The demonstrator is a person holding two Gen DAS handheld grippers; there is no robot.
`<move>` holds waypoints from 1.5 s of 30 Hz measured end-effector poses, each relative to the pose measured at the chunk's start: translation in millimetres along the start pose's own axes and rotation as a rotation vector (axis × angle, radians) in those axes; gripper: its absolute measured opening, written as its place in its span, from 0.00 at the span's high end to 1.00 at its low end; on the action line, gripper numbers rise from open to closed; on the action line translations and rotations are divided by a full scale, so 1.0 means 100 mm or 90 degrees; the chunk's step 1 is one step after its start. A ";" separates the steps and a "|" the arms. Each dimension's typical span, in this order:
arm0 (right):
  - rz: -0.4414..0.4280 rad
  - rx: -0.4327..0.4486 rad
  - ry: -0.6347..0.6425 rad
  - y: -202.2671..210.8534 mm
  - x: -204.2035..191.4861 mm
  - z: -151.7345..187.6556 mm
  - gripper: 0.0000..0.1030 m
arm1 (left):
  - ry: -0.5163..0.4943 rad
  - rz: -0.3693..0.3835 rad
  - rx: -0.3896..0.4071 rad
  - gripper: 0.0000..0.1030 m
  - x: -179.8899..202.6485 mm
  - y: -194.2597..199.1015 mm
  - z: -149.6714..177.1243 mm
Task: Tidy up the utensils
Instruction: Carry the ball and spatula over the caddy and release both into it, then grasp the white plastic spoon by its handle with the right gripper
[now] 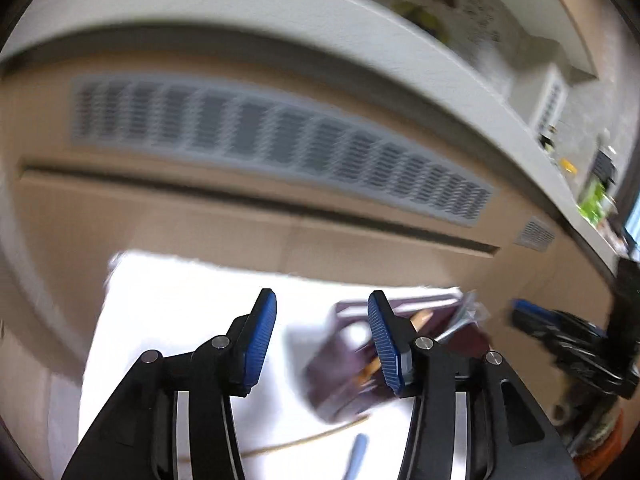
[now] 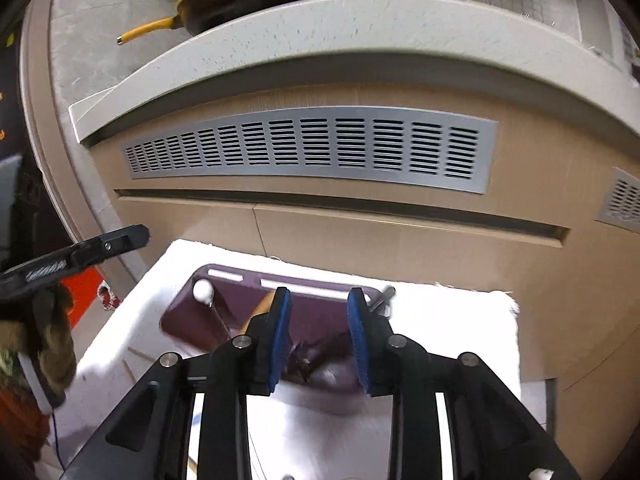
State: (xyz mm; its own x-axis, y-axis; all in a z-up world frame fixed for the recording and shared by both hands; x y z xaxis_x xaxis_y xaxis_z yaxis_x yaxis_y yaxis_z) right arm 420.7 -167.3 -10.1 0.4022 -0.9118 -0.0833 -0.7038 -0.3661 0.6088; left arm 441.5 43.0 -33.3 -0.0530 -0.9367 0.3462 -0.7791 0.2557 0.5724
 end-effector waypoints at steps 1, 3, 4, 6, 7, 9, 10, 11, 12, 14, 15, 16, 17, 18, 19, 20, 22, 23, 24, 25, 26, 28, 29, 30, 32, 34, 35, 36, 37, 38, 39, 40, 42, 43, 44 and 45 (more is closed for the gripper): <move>0.001 0.000 0.005 0.07 -0.01 0.08 0.73 | 0.024 -0.005 -0.016 0.53 -0.15 -0.02 0.13; 0.001 -0.008 0.011 0.14 -0.04 0.25 0.72 | 0.040 -0.004 -0.045 0.53 -0.29 -0.08 0.37; 0.001 -0.019 0.015 0.17 -0.07 0.39 0.71 | 0.037 -0.004 -0.065 0.53 -0.34 -0.13 0.52; 0.000 -0.047 0.021 0.13 -0.12 0.60 0.71 | 0.017 -0.014 -0.110 0.53 -0.39 -0.27 0.81; 0.000 -0.067 0.019 0.11 -0.14 0.75 0.71 | 0.011 -0.026 -0.139 0.53 -0.43 -0.36 0.95; -0.003 -0.110 0.003 0.04 -0.16 1.05 0.71 | 0.018 -0.031 -0.174 0.53 -0.48 -0.48 1.12; -0.004 -0.125 -0.009 0.03 -0.15 1.18 0.71 | 0.021 -0.027 -0.184 0.53 -0.45 -0.52 1.16; -0.005 -0.138 -0.020 0.02 -0.15 1.29 0.71 | 0.021 -0.026 -0.194 0.53 -0.46 -0.55 1.20; -0.007 -0.146 -0.026 0.03 -0.14 1.37 0.71 | 0.018 -0.028 -0.203 0.53 -0.46 -0.56 1.24; -0.009 -0.165 -0.033 0.04 -0.15 1.52 0.71 | 0.005 -0.033 -0.203 0.53 -0.42 -0.50 1.30; -0.007 -0.172 -0.033 0.05 -0.15 1.59 0.71 | 0.003 -0.030 -0.207 0.53 -0.39 -0.44 1.35; -0.005 -0.176 -0.032 0.07 -0.15 1.64 0.71 | 0.005 -0.024 -0.209 0.53 -0.35 -0.41 1.39; -0.004 -0.180 -0.032 0.07 -0.16 1.70 0.71 | 0.010 -0.012 -0.218 0.53 -0.29 -0.36 1.47; -0.005 -0.183 -0.032 0.07 -0.17 1.72 0.71 | 0.012 -0.002 -0.224 0.53 -0.23 -0.29 1.56; -0.006 -0.185 -0.031 0.07 -0.19 1.73 0.71 | 0.013 0.003 -0.228 0.53 -0.18 -0.23 1.62; -0.007 -0.185 -0.030 0.07 -0.21 1.75 0.71 | 0.014 0.007 -0.230 0.53 -0.14 -0.18 1.68; -0.012 -0.184 -0.029 0.08 -0.24 1.75 0.71 | 0.028 0.028 -0.239 0.53 -0.03 -0.08 1.80; -0.020 -0.184 -0.026 0.08 -0.30 1.76 0.71 | 0.037 0.045 -0.246 0.53 0.04 -0.02 1.86; -0.027 -0.184 -0.022 0.07 -0.36 1.74 0.71 | 0.041 0.055 -0.250 0.52 0.09 0.02 1.90; -0.035 -0.186 -0.013 0.06 -0.43 1.75 0.71 | 0.045 0.069 -0.257 0.52 0.16 0.07 1.95; -0.042 -0.190 -0.002 0.04 -0.52 1.75 0.71 | 0.049 0.082 -0.261 0.52 0.21 0.11 1.99; -0.056 -0.198 0.022 0.01 -0.68 1.77 0.71 | 0.061 0.105 -0.256 0.52 0.26 0.22 2.02; -0.060 -0.200 0.030 0.02 -0.76 1.78 0.71 | 0.064 0.103 -0.243 0.52 0.25 0.28 1.99; -0.069 -0.203 0.043 0.02 -0.85 1.80 0.71 | 0.061 0.089 -0.225 0.52 0.22 0.34 1.95; -0.093 -0.206 0.058 0.04 -1.02 1.84 0.71 | 0.046 0.033 -0.169 0.52 0.08 0.47 1.79; -0.109 -0.206 0.062 0.05 -1.13 1.85 0.71 | 0.035 -0.005 -0.131 0.50 -0.05 0.59 1.67; -0.115 -0.205 0.067 0.05 -1.19 1.85 0.71 | 0.035 -0.009 -0.126 0.47 -0.09 0.62 1.66; -0.116 -0.204 0.072 0.04 -1.21 1.85 0.71 | 0.037 -0.010 -0.124 0.46 -0.12 0.65 1.65; -0.116 -0.205 0.080 0.03 -1.24 1.85 0.71 | 0.043 -0.010 -0.124 0.45 -0.17 0.69 1.67; -0.110 -0.205 0.094 0.02 -1.25 1.83 0.71 | 0.046 -0.011 -0.126 0.43 -0.23 0.70 1.69; -0.100 -0.201 0.105 0.01 -1.23 1.80 0.71 | 0.048 -0.012 -0.131 0.41 -0.28 0.71 1.73; -0.087 -0.196 0.115 0.00 -1.18 1.77 0.71 | 0.049 -0.009 -0.141 0.40 -0.30 0.70 1.80; -0.051 -0.193 0.116 -0.05 -0.99 1.71 0.71 | 0.049 0.005 -0.158 0.39 -0.28 0.68 1.92; -0.039 -0.198 0.104 -0.09 -0.86 1.69 0.71 | 0.045 0.015 -0.171 0.39 -0.25 0.65 2.00; -0.035 -0.205 0.090 -0.13 -0.76 1.69 0.71 | 0.038 0.026 -0.185 0.39 -0.20 0.62 2.08; -0.034 -0.220 0.061 -0.18 -0.63 1.72 0.71 | 0.031 0.032 -0.192 0.39 -0.15 0.59 2.12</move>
Point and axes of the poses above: each gripper's, at about its wrist camera, not at the fingertips, and y roughly against the way its jaws point, x to its right, z to its underside, the point moved 10 cm from there along -y, roughly the way its jaws point, and after that the axes turned 3 degrees about -z, right-handed, at the moved point
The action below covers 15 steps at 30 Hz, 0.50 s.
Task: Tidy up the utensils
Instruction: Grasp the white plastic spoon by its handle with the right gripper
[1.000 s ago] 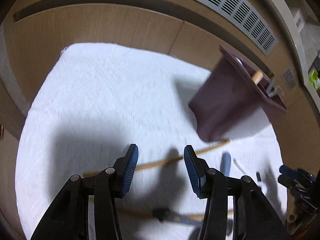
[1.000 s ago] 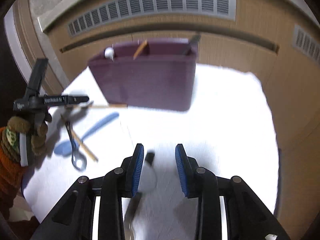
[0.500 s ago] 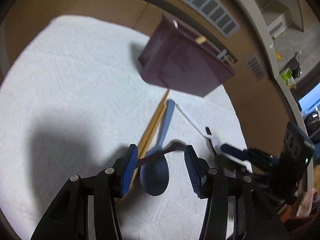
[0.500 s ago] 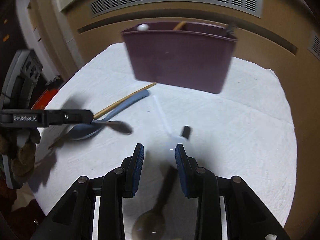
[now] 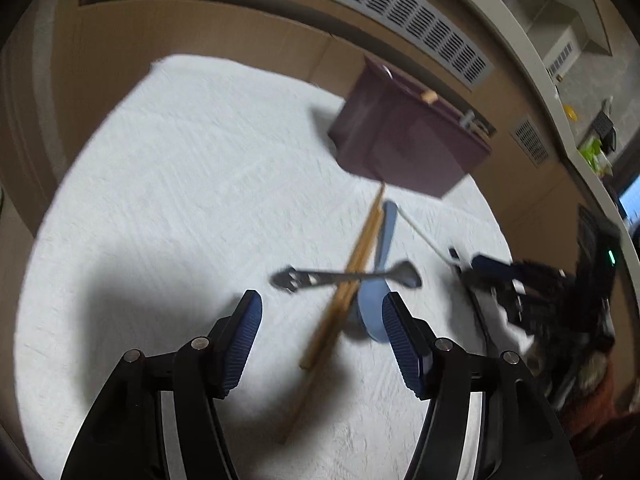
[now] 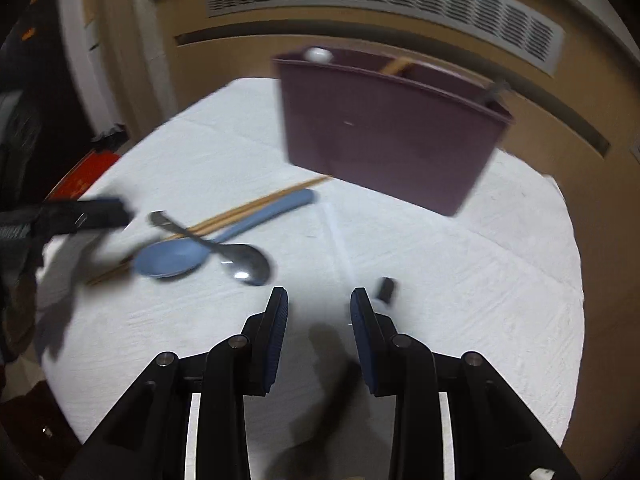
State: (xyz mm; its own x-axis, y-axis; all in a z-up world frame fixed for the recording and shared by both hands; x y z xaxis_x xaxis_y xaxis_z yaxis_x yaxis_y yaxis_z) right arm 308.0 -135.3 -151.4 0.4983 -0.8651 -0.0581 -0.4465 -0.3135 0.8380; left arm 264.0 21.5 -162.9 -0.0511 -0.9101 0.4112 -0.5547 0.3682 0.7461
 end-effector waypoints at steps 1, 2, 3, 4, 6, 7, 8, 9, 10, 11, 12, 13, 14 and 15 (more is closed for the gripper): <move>-0.006 -0.017 -0.032 -0.07 0.12 0.04 0.70 | -0.008 0.004 -0.009 0.39 0.05 -0.05 0.03; -0.010 -0.026 -0.052 -0.10 0.19 0.09 0.70 | -0.011 0.006 -0.014 0.39 0.08 -0.09 0.05; -0.022 -0.024 -0.077 -0.13 0.25 0.11 0.69 | -0.013 0.007 -0.014 0.39 0.11 -0.11 0.05; -0.029 -0.009 -0.085 -0.09 0.26 0.11 0.69 | -0.017 0.007 -0.013 0.39 0.15 -0.12 0.04; -0.046 -0.017 -0.078 -0.06 0.20 0.16 0.69 | -0.015 0.032 -0.025 0.39 0.25 -0.15 0.05; -0.057 -0.017 -0.069 -0.03 0.16 0.18 0.69 | -0.011 0.053 -0.037 0.39 0.32 -0.18 0.07; -0.065 -0.018 -0.064 -0.01 0.12 0.20 0.69 | -0.011 0.061 -0.043 0.39 0.38 -0.20 0.08; -0.070 -0.021 -0.055 0.01 0.08 0.23 0.69 | -0.016 0.064 -0.046 0.38 0.44 -0.23 0.08; -0.065 -0.022 -0.051 0.03 0.06 0.26 0.69 | -0.028 0.063 -0.046 0.38 0.51 -0.25 0.09; -0.057 -0.023 -0.046 0.05 0.06 0.27 0.69 | -0.039 0.067 -0.049 0.38 0.58 -0.27 0.11; -0.049 -0.023 -0.043 0.06 0.07 0.28 0.69 | -0.045 0.076 -0.054 0.38 0.65 -0.28 0.13; -0.041 -0.021 -0.041 0.08 0.07 0.28 0.69 | -0.052 0.089 -0.060 0.38 0.73 -0.29 0.16; -0.031 -0.016 -0.039 0.13 0.09 0.28 0.69 | -0.061 0.096 -0.062 0.38 0.80 -0.29 0.18; -0.023 -0.011 -0.038 0.17 0.06 0.29 0.69 | -0.073 0.094 -0.059 0.38 0.84 -0.27 0.19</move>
Point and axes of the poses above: each gripper's, at about its wrist camera, not at the fingertips, and y roughly against the way its jaws point, x to its right, z to its underside, the point moved 10 cm from there along -y, roughly the way its jaws point, and after that the axes turned 3 degrees about -z, right-handed, at the moved point
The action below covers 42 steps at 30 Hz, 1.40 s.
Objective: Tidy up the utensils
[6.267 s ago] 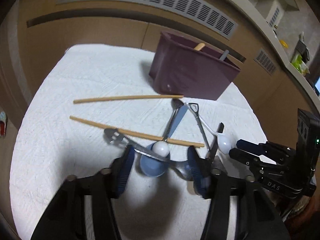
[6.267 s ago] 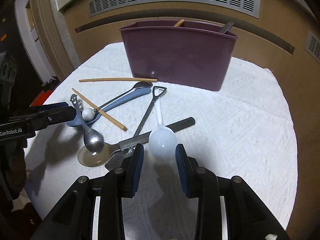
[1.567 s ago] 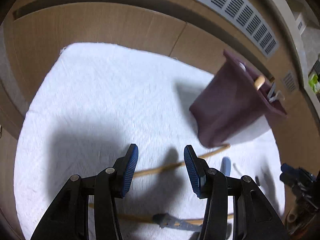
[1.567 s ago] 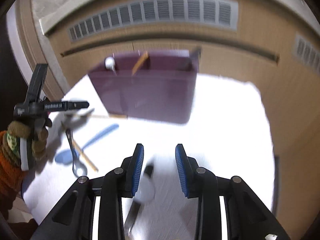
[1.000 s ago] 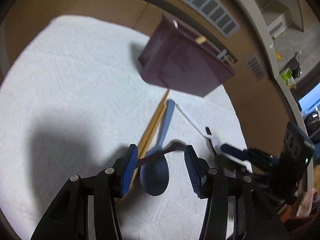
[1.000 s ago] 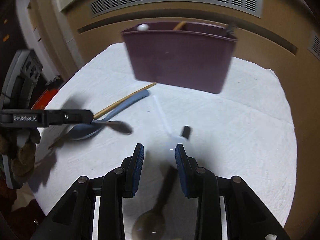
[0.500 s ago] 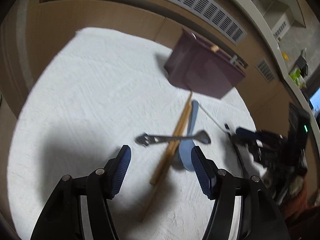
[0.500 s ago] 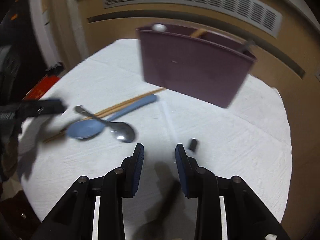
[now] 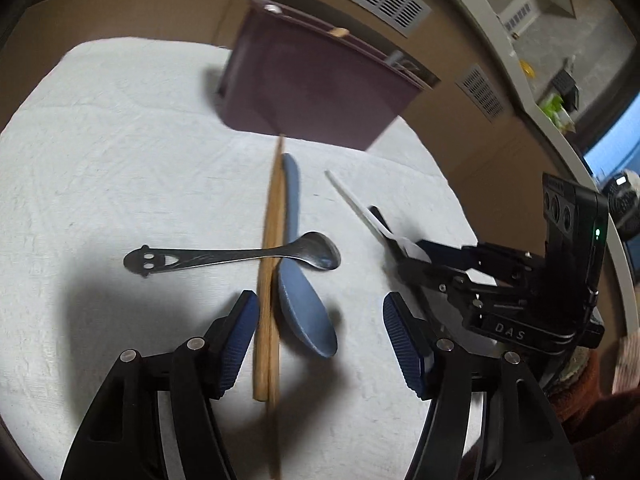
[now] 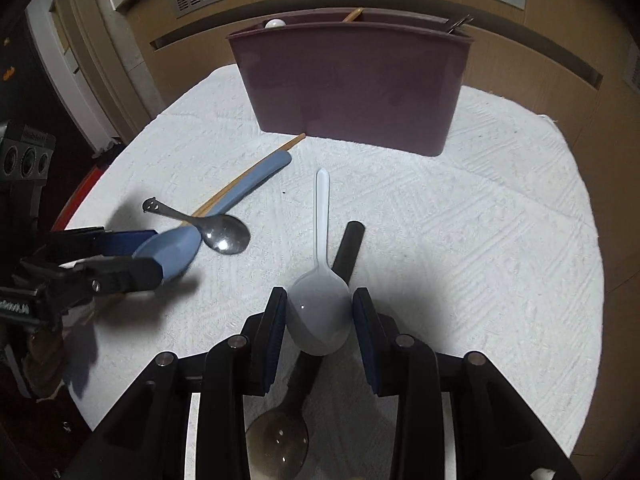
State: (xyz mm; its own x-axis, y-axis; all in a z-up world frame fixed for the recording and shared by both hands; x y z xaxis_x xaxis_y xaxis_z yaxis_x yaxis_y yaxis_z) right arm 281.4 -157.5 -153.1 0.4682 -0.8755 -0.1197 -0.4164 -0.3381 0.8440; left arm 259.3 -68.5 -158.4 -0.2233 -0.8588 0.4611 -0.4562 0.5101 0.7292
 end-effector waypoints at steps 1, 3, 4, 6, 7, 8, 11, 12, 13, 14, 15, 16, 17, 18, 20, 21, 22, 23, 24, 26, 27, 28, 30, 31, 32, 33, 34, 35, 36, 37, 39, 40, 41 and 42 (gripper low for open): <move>0.012 0.008 0.002 0.05 0.02 0.00 0.69 | -0.018 -0.017 0.011 0.38 0.03 0.03 -0.01; 0.029 0.023 0.005 0.12 0.04 -0.01 0.69 | -0.056 -0.069 0.047 0.38 0.04 0.13 -0.04; 0.034 0.028 0.006 0.14 0.05 -0.02 0.69 | -0.074 -0.103 0.071 0.38 0.01 0.20 -0.08; 0.046 0.041 0.016 0.20 0.07 -0.01 0.69 | -0.085 -0.142 0.103 0.37 -0.04 0.30 -0.14; 0.046 0.043 0.020 0.22 0.06 -0.01 0.69 | -0.085 -0.154 0.115 0.35 -0.07 0.35 -0.18; 0.046 0.046 0.026 0.22 0.05 -0.01 0.69 | -0.081 -0.156 0.116 0.35 -0.09 0.36 -0.19; 0.033 0.045 0.034 0.17 -0.02 -0.03 0.69 | -0.055 -0.144 0.101 0.34 -0.17 0.33 -0.18; 0.028 0.046 0.040 0.10 -0.06 -0.08 0.69 | -0.045 -0.142 0.094 0.34 -0.20 0.31 -0.16; 0.021 0.048 0.048 0.08 -0.10 -0.11 0.69 | -0.041 -0.145 0.091 0.34 -0.22 0.30 -0.14; 0.010 0.050 0.057 0.03 -0.14 -0.17 0.69 | -0.039 -0.156 0.093 0.34 -0.25 0.29 -0.12; 0.008 0.049 0.060 0.00 -0.15 -0.21 0.71 | -0.039 -0.162 0.095 0.34 -0.26 0.29 -0.11; 0.005 0.046 0.063 -0.06 -0.16 -0.27 0.71 | -0.043 -0.169 0.097 0.34 -0.25 0.29 -0.09; 0.003 0.038 0.069 -0.15 -0.18 -0.33 0.74 | -0.047 -0.173 0.098 0.34 -0.24 0.30 -0.07; 0.007 0.029 0.075 -0.23 -0.18 -0.38 0.76 | -0.052 -0.174 0.097 0.34 -0.22 0.30 -0.05; 0.015 0.016 0.088 -0.37 -0.18 -0.44 0.76 | -0.073 -0.172 0.091 0.34 -0.16 0.31 0.00; 0.014 0.008 0.091 -0.43 -0.18 -0.46 0.76 | -0.083 -0.174 0.090 0.34 -0.13 0.31 0.02; 0.015 0.000 0.091 -0.48 -0.17 -0.46 0.77 | -0.091 -0.175 0.087 0.34 -0.10 0.32 0.03; 0.016 -0.001 0.087 -0.50 -0.16 -0.47 0.82 | -0.098 -0.173 0.084 0.34 -0.08 0.31 0.05; 0.019 0.003 0.082 -0.49 -0.14 -0.48 0.91 | -0.103 -0.172 0.082 0.34 -0.06 0.30 0.06; 0.022 0.005 0.057 -0.44 -0.06 -0.46 0.92 | -0.115 -0.169 0.075 0.34 -0.01 0.27 0.07; 0.022 0.011 0.039 -0.40 0.01 -0.45 0.92 | -0.119 -0.166 0.072 0.34 0.01 0.25 0.08; 0.024 0.016 0.012 -0.34 0.10 -0.40 0.92 | -0.122 -0.163 0.068 0.34 0.03 0.21 0.09; 0.024 0.022 -0.032 -0.24 0.28 -0.30 0.92 | -0.121 -0.157 0.060 0.34 0.06 0.15 0.09; 0.023 0.027 -0.051 -0.18 0.35 -0.24 0.92 | -0.119 -0.153 0.053 0.34 0.07 0.11 0.08; 0.022 0.031 -0.063 -0.14 0.40 -0.21 0.92 | -0.116 -0.149 0.048 0.34 0.08 0.07 0.08; 0.022 0.036 -0.077 -0.08 0.46 -0.16 0.92 | -0.113 -0.140 0.042 0.34 0.11 0.03 0.07; 0.023 0.042 -0.086 -0.03 0.50 -0.12 0.92 | -0.112 -0.132 0.038 0.34 0.14 -0.01 0.07; 0.027 0.049 -0.096 0.03 0.54 -0.08 0.92 | -0.109 -0.121 0.033 0.34 0.18 -0.04 0.07; 0.028 0.052 -0.101 0.07 0.57 -0.05 0.92 | -0.107 -0.107 0.028 0.34 0.23 -0.07 0.06; 0.026 0.055 -0.105 0.09 0.57 -0.02 0.92 | -0.107 -0.086 0.021 0.34 0.31 -0.11 0.06; 0.023 0.057 -0.106 0.11 0.53 -0.01 0.92 | -0.104 -0.054 0.014 0.34 0.42 -0.14 0.05; 0.023 0.058 -0.103 0.11 0.51 -0.01 0.92 | -0.099 -0.043 0.015 0.34 0.47 -0.13 0.03; 0.023 0.059 -0.100 0.13 0.50 0.03 0.92 | -0.095 -0.042 0.021 0.34 0.47 -0.12 0.00; 0.021 0.060 -0.095 0.12 0.48 0.04 0.92 | -0.093 -0.050 0.028 0.34 0.46 -0.09 -0.02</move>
Point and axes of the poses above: each gripper's, at about its wrist camera, not at the fingertips, and y roughly against the way its jaws point, x to its right, z to its underside, the point moved 10 cm from there along -y, roughly the way its jaws point, and after that the axes turned 3 degrees about -z, right-handed, at the moved point
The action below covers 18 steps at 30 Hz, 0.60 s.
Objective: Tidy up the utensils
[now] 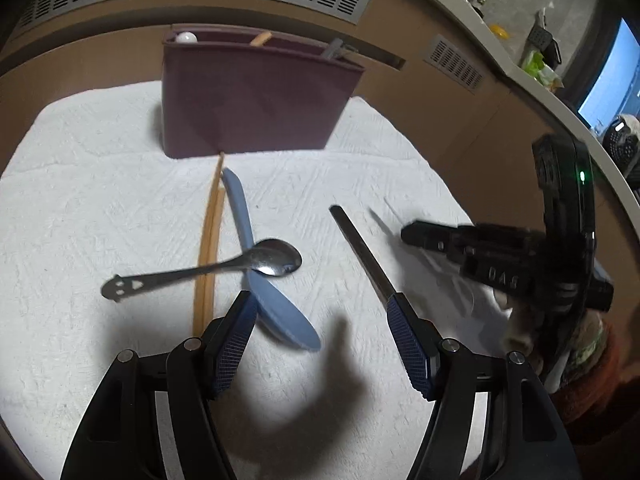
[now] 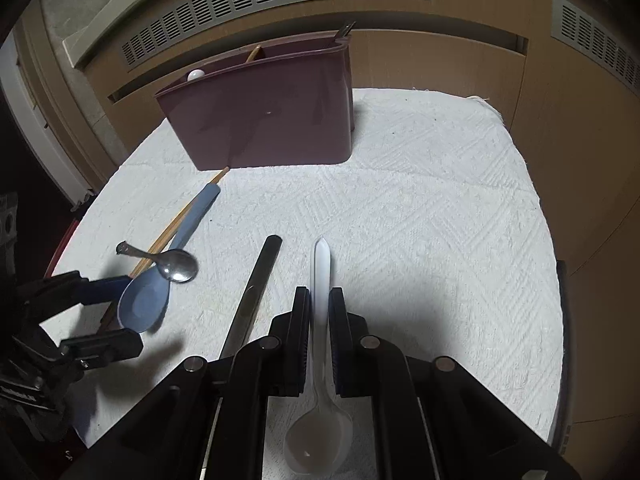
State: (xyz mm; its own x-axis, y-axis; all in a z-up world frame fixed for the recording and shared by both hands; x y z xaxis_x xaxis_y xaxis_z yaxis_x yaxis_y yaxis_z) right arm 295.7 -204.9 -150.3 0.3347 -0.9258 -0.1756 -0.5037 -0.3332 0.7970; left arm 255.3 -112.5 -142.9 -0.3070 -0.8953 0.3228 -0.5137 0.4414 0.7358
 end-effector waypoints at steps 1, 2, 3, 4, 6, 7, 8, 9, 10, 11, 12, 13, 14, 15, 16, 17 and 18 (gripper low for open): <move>-0.003 0.001 0.002 0.00 -0.02 0.01 0.92 | 0.002 -0.019 0.007 0.35 -0.05 0.03 -0.03; -0.007 0.002 0.003 0.00 -0.04 0.02 0.92 | 0.006 -0.042 0.013 0.36 -0.13 0.06 -0.05; -0.009 0.003 0.004 0.00 -0.06 0.03 0.92 | 0.012 -0.055 0.014 0.37 -0.19 0.08 -0.06; -0.008 0.005 0.006 -0.02 -0.08 0.03 0.92 | 0.024 -0.064 0.011 0.38 -0.26 0.09 -0.07; -0.002 0.012 0.013 -0.02 -0.11 0.03 0.92 | 0.043 -0.066 0.004 0.45 -0.33 0.10 -0.08; -0.003 0.014 0.015 -0.02 -0.12 0.03 0.92 | 0.051 -0.065 -0.003 0.48 -0.35 0.09 -0.09; -0.009 0.018 0.015 -0.01 -0.14 0.03 0.92 | 0.052 -0.060 -0.010 0.55 -0.35 0.07 -0.11; -0.013 0.021 0.014 0.01 -0.15 0.04 0.92 | 0.048 -0.055 -0.017 0.59 -0.33 0.05 -0.13; -0.015 0.024 0.013 0.02 -0.15 0.04 0.92 | 0.040 -0.043 -0.031 0.59 -0.25 0.00 -0.15; -0.015 0.027 0.011 0.04 -0.14 0.04 0.92 | 0.032 -0.026 -0.049 0.60 -0.15 -0.06 -0.15; -0.012 0.033 0.005 0.07 -0.11 0.04 0.92 | 0.028 -0.004 -0.067 0.60 -0.02 -0.13 -0.15; -0.010 0.036 0.001 0.09 -0.08 0.04 0.92 | 0.024 0.004 -0.078 0.60 0.09 -0.19 -0.14; -0.007 0.043 -0.008 0.12 -0.04 0.05 0.92 | 0.016 0.001 -0.088 0.60 0.17 -0.26 -0.15; -0.005 0.048 -0.017 0.16 0.02 0.05 0.92 | -0.001 -0.013 -0.100 0.60 0.27 -0.36 -0.16; -0.004 0.051 -0.023 0.18 0.06 0.06 0.92 | -0.010 -0.026 -0.106 0.60 0.34 -0.43 -0.16; 0.000 0.057 -0.034 0.22 0.13 0.07 0.92 | -0.017 -0.042 -0.112 0.60 0.39 -0.51 -0.17; 0.004 0.060 -0.041 0.24 0.18 0.08 0.91 | -0.022 -0.058 -0.119 0.60 0.43 -0.57 -0.17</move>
State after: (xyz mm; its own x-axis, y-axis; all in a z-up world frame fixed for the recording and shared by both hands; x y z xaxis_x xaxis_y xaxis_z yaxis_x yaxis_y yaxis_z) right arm 283.0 -230.8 -138.6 0.2813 -0.9362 -0.2106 -0.5788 -0.3406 0.7409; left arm 284.9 -177.0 -161.3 -0.2956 -0.9268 0.2317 -0.3844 0.3374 0.8593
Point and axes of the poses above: each gripper's, at about its wrist camera, not at the fingertips, and y roughly against the way its jaws point, x to its right, z to its underside, the point moved 10 cm from there along -y, roughly the way its jaws point, and after that the axes turned 3 degrees about -z, right-handed, at the moved point
